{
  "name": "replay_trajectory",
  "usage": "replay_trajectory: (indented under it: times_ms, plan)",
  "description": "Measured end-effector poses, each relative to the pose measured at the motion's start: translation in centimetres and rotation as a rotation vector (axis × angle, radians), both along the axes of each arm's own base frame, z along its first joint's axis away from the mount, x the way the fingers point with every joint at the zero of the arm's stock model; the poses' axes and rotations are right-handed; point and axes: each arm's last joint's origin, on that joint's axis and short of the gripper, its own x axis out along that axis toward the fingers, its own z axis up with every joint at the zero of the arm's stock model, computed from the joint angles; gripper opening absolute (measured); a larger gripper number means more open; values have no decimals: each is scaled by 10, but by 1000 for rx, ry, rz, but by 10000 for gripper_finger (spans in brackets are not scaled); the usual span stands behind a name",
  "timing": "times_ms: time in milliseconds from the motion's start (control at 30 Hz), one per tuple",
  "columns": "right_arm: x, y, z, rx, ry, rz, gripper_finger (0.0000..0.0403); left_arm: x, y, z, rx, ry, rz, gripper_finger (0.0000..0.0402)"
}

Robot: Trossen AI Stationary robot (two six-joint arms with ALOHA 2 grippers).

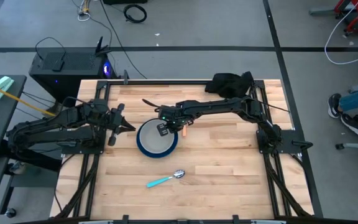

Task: Set table place
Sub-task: Put the gray bowl on top of the blue bowl on the table

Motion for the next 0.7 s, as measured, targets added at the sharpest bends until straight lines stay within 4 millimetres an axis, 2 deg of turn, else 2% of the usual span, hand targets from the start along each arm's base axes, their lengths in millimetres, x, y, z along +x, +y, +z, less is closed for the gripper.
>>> replay_trajectory:
  times_ms: [700]
  plan:
    - [0,0,1,-4,-4,11,37,0,0,0,0,0,0,35]
